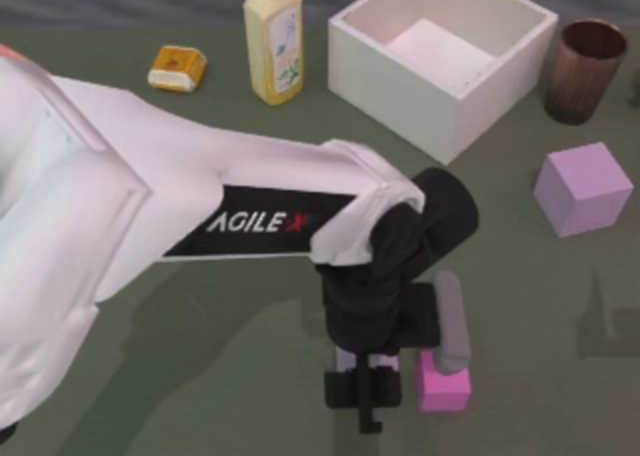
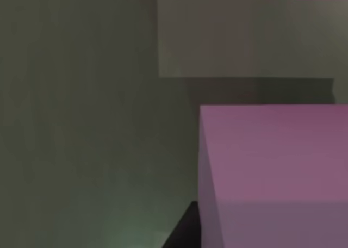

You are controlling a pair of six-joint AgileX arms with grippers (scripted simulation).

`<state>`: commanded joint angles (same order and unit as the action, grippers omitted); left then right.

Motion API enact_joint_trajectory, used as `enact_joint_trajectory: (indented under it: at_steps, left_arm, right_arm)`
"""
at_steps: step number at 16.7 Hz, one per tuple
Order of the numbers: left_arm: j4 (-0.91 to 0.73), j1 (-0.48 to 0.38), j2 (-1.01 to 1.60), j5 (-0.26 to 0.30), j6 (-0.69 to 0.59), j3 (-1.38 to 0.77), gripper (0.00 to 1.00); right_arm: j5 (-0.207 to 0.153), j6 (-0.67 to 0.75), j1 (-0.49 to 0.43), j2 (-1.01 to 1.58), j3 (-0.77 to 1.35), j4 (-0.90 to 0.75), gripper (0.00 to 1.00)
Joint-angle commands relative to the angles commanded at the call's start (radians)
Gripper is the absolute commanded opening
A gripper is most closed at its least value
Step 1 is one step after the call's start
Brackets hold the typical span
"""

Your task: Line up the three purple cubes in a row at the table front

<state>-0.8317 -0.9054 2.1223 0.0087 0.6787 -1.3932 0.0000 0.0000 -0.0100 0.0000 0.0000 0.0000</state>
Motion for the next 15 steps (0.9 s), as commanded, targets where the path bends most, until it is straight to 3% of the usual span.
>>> enact_joint_trajectory:
  at_steps: [8, 15]
  left_arm:
    - [0.0, 0.0, 0.0, 0.0, 0.0, 0.0, 0.98]
    - [0.0, 0.0, 0.0, 0.0, 0.0, 0.0, 1.0]
  right_arm:
    - [0.0, 0.0, 0.0, 0.0, 0.0, 0.0, 1.0]
    - [0.0, 0.0, 0.0, 0.0, 0.0, 0.0, 1.0]
